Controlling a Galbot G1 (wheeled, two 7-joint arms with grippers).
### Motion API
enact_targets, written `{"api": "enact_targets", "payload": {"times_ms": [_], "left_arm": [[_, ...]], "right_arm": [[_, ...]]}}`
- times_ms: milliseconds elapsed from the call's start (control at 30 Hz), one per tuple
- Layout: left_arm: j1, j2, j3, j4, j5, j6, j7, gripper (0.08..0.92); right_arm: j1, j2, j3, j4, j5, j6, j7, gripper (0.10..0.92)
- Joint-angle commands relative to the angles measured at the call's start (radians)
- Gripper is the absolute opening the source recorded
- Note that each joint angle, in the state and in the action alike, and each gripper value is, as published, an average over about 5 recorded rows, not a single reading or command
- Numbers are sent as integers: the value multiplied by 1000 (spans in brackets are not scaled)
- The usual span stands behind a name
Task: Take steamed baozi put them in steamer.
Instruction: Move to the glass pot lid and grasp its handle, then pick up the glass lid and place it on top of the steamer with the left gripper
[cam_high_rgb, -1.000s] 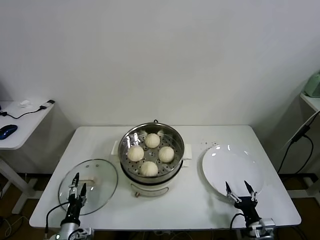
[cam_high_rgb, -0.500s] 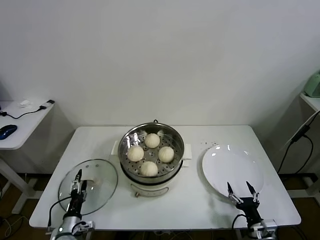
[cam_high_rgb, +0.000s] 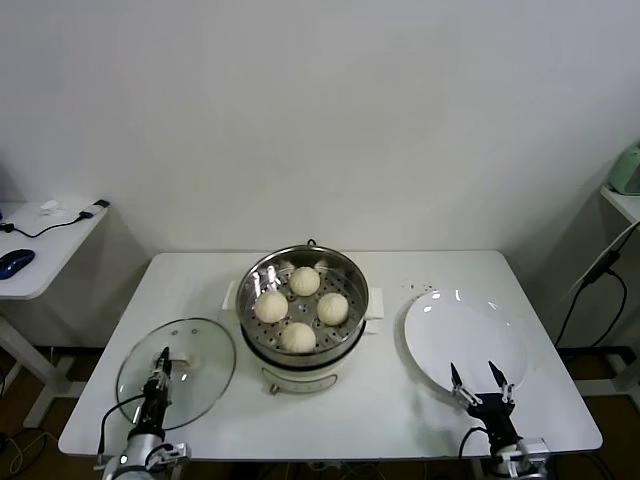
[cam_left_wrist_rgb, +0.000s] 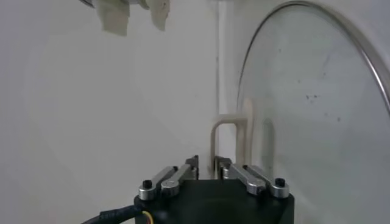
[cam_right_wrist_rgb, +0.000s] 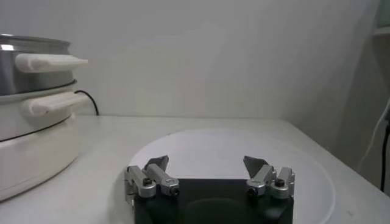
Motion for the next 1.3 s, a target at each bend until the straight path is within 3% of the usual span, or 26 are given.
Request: {"api": "enact_targets", "payload": {"times_ms": [33,167,467,600,767,900,1067,1300], "left_arm": [[1,-1,-1,-18,-16,0,-3,213],[27,-1,-9,-100,-75,9,23,137],[107,40,-77,-366,-187,33,104,131],[155,110,-126,-512,-250,86,231,131],[167,204,-124,-701,-347,254,433,131],[111,232,-38,-786,-325,370,512,131],[-4,226,182,-815,-195,498,554,131],[-136,107,473,-791,-18,618,632,131]], "right_arm": [[-1,0,1,5,-1,-1,2,823],[-2,1,8,9,-1,1,0,823],[-6,2,43,38,-22,-18,5,823],[3,8,63,43,-82,-41,7,823],[14,6,65,49,-99,-68,7,823],[12,6,61,56,-108,-77,6,823],[12,8,53,66,-113,-75,6,823],[17,13,39,62,-116,-61,4,823]]}}
